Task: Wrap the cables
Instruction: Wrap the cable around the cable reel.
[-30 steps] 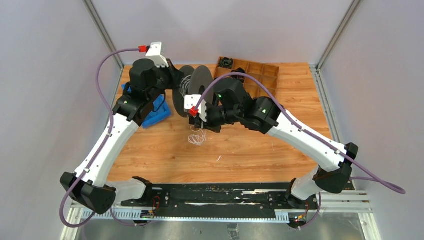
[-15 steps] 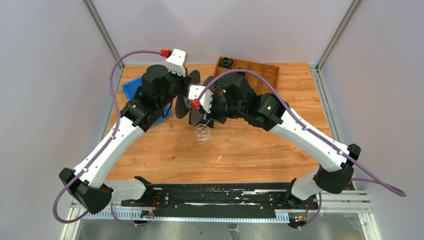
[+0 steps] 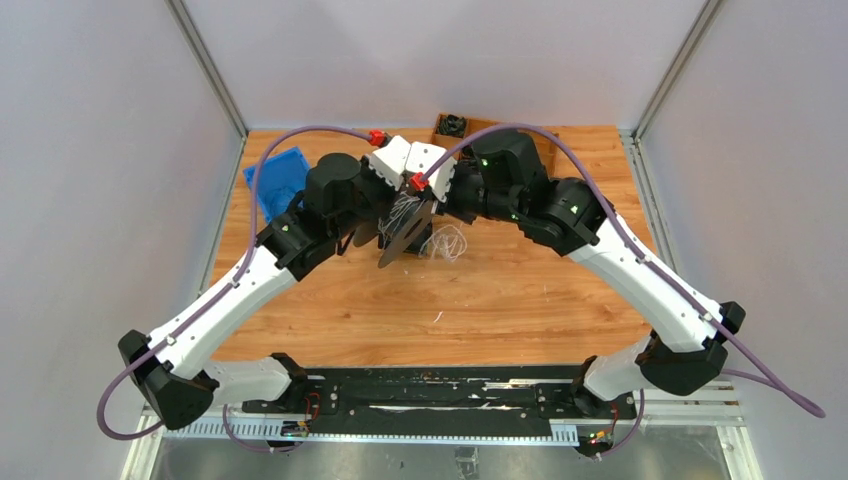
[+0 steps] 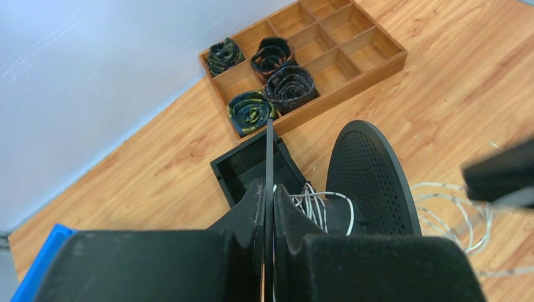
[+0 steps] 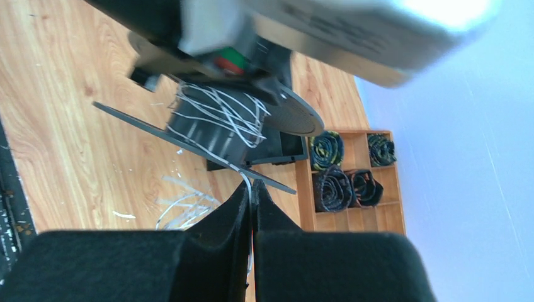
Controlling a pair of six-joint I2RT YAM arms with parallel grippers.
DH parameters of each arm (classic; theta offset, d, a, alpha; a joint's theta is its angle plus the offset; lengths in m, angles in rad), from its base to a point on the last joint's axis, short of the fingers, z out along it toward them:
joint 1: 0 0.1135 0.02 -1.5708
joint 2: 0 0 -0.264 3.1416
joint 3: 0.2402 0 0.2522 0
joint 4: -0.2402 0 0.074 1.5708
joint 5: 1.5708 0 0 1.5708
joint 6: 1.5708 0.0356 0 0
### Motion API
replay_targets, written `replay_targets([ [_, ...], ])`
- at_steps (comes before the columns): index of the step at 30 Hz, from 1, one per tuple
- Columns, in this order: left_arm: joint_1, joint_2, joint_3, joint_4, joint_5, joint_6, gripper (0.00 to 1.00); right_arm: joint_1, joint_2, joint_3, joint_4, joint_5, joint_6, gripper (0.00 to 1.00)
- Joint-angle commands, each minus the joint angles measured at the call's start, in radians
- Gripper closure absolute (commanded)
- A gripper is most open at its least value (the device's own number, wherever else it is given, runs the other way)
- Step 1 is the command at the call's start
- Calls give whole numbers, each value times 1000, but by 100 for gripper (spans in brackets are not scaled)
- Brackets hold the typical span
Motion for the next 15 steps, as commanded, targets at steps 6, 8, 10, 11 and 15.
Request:
replay_targets([
  [6, -2, -68, -26, 38, 217, 96, 100, -101, -77, -44, 59, 45, -50, 99],
  [8, -2, -74, -35, 32, 251, 110, 100, -123, -87, -51, 65, 35, -58, 99],
  [10, -2, -77, -40, 23, 291, 126, 100, -141, -94, -55, 70, 25, -66, 99],
  [11, -2, -79, -41, 17, 311, 133, 100, -149, -94, -56, 70, 23, -71, 99],
  [15, -2, -84, -38, -10, 400, 156, 100, -173, -98, -63, 74, 21, -91, 99],
])
